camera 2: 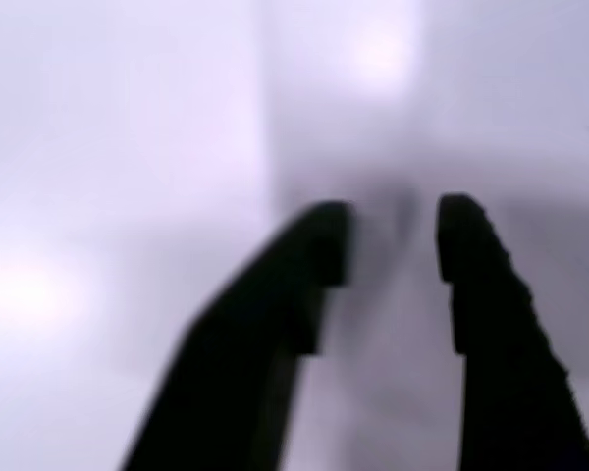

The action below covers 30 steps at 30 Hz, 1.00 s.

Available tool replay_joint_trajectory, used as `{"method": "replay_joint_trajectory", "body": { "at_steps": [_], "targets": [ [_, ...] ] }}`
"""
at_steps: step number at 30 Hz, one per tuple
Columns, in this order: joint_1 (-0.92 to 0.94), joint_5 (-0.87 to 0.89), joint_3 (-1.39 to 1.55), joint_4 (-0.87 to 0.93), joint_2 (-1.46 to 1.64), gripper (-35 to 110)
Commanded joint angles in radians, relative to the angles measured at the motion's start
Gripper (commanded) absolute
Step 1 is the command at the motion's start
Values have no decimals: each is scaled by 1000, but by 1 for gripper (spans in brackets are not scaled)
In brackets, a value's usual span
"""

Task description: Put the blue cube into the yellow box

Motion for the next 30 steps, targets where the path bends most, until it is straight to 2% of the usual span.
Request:
{"method": "replay_joint_trajectory", "body": {
  "at_steps": [1,5,9,16,27,30],
  "targets": [
    [-94,86,-233,-87,-75,22],
    [-189,241,-394,-129,-209,38],
    [-319,380,-615,-64,-385,48],
    [-571,738,-992,31,-716,50],
    [-922,1170,-1376,212,-1177,43],
    [-1005,1273,-1453,261,-1281,49]
  ]
}}
